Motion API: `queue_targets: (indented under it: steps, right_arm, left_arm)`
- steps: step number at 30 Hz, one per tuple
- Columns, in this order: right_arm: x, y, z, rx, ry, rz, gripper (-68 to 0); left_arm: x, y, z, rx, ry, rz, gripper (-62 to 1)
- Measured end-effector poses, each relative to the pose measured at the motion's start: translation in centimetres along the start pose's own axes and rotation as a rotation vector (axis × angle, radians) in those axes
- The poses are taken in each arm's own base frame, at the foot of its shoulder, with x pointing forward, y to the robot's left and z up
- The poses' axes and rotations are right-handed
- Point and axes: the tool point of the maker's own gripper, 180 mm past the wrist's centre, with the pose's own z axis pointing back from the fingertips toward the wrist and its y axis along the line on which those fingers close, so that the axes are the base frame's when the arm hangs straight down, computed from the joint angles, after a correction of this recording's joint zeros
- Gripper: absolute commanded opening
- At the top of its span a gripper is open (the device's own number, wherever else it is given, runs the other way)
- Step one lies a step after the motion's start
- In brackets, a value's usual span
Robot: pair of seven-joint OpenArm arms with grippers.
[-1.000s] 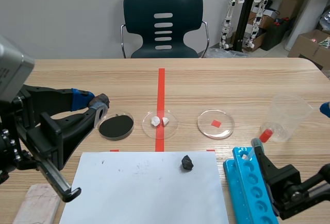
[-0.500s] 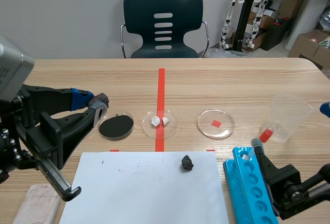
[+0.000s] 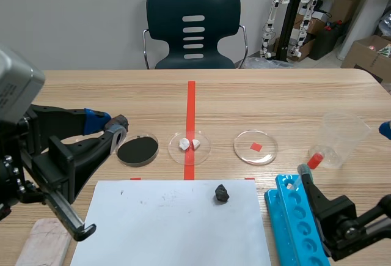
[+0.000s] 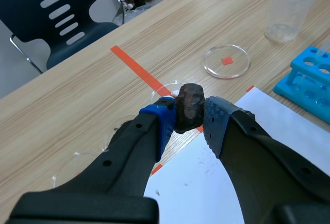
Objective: Put the middle mineral back
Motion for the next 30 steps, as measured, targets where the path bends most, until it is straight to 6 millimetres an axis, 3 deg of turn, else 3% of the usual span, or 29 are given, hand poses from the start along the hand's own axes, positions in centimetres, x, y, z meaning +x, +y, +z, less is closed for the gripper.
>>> queue_targets:
  steps: [6, 16, 25, 30]
  right_arm:
    - [0.0, 0.0, 0.0, 0.0, 0.0, 0.0, 0.4]
    - [0.0, 0.0, 0.0, 0.0, 0.0, 0.0, 0.4]
    - [0.0, 0.0, 0.0, 0.0, 0.0, 0.0, 0.4]
    - [0.0, 0.0, 0.0, 0.0, 0.0, 0.0, 0.4]
  left_arm:
    - [-0.4, -0.4, 0.1, -0.009, 0.014, 0.011, -49.0]
    - [-4.3, -2.9, -0.3, -0.027, 0.229, 0.103, -49.0]
    - [-8.9, -0.3, -1.5, 0.176, 0.46, 0.232, -49.0]
    - [-11.0, -0.3, -2.9, 0.203, 0.553, 0.322, -48.9]
